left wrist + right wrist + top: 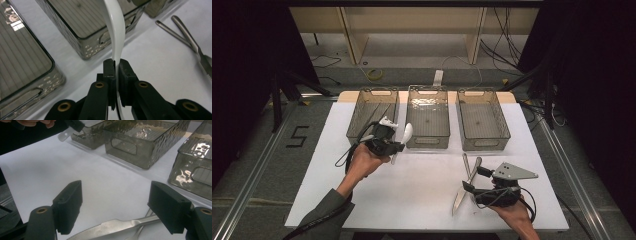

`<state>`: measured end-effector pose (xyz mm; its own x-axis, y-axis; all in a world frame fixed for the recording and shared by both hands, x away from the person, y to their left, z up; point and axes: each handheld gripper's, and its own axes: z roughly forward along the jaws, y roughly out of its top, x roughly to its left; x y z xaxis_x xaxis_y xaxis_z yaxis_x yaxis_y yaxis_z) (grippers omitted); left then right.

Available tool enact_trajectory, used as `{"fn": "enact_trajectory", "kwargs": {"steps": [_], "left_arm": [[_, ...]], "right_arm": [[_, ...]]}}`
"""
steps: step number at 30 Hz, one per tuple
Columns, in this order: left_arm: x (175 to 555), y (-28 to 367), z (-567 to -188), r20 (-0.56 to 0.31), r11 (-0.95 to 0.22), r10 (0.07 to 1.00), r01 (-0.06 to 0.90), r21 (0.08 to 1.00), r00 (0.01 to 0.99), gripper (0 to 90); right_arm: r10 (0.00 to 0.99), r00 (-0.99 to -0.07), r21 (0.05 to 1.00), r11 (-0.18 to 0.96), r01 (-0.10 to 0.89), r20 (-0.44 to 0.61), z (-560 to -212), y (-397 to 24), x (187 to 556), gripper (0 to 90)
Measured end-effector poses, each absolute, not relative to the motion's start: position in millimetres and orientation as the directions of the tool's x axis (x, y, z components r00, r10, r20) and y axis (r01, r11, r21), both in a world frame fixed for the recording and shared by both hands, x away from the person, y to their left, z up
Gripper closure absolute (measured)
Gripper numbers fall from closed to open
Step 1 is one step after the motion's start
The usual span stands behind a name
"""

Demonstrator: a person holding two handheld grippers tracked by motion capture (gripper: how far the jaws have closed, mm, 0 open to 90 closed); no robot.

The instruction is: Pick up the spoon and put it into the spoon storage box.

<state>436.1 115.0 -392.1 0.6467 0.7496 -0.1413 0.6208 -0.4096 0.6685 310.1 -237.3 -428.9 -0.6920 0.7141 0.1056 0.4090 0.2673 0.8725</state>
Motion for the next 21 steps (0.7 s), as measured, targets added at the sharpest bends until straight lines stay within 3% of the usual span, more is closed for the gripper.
{"fn": "enact_trajectory", "kwargs": {"steps": [16,21], "left_arm": [[487,112,-376,-0.125,-0.371,0.779,0.611,0.699,0.615,85.3],[502,117,-381,-0.182,-0.317,0.789,0.642,0.697,0.587,85.3]], "right_arm": [[0.714,-0.692,0.872,0.264,0.411,0.11,-430,-238,311,28.1],[0.714,-0.691,0.872,0.262,0.414,0.113,-430,-239,311,28.1]]}}
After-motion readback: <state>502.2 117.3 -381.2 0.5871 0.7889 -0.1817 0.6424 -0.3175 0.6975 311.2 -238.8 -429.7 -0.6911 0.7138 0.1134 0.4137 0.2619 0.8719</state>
